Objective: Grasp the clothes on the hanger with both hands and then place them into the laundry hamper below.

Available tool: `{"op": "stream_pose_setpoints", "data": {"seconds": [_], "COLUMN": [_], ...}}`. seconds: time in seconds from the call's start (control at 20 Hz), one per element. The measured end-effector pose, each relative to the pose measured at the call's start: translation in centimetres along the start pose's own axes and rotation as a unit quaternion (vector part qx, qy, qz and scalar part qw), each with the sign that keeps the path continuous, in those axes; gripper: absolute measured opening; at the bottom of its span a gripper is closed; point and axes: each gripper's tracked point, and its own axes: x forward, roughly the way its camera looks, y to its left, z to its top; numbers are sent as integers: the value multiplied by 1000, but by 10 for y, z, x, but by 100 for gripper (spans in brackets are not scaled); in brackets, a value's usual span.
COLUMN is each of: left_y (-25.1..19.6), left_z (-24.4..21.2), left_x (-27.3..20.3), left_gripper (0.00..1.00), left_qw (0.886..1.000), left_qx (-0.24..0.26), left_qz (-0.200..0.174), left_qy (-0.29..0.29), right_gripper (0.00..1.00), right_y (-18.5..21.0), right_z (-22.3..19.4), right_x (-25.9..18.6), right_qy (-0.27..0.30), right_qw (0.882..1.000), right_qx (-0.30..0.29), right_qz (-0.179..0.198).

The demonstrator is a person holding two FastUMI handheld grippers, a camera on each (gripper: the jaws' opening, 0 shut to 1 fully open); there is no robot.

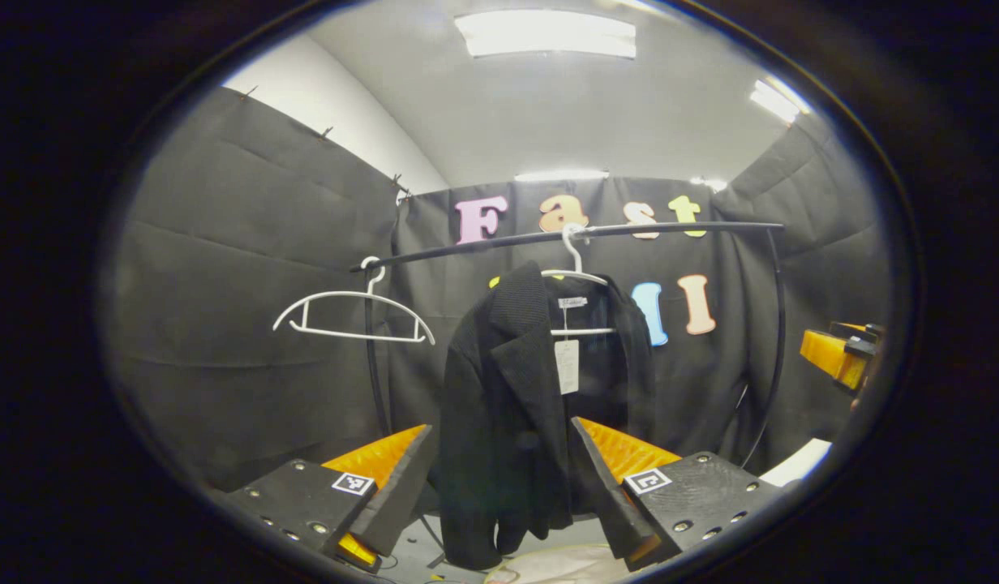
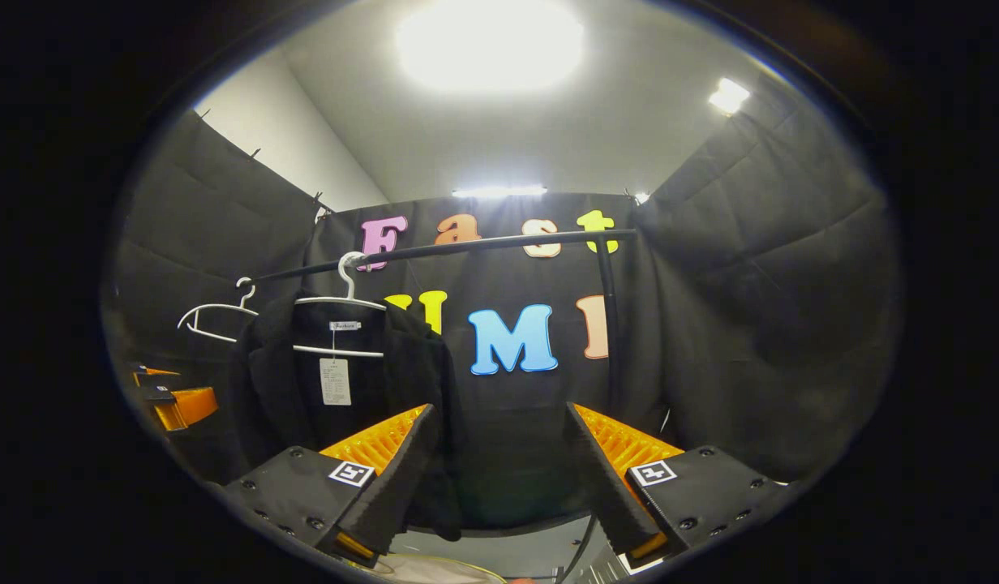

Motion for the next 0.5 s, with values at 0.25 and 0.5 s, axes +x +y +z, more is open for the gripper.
{"op": "stream_pose_setpoints", "data": {"seconds": [0.25,0.5], "left_y": [5,9], "left_z": [9,12], "left_x": [8,16], "left_gripper": [96,95], "left_qw": [1000,999], "left_qx": [1,-4], "left_qz": [-12,-34], "left_qy": [-12,-12], "right_gripper": [99,99], "right_y": [14,31], "right_z": [-3,-6], "right_x": [5,14], "right_qy": [3,9], "right_qw": [1000,1000], "right_qx": [0,7], "right_qz": [0,-6]}}
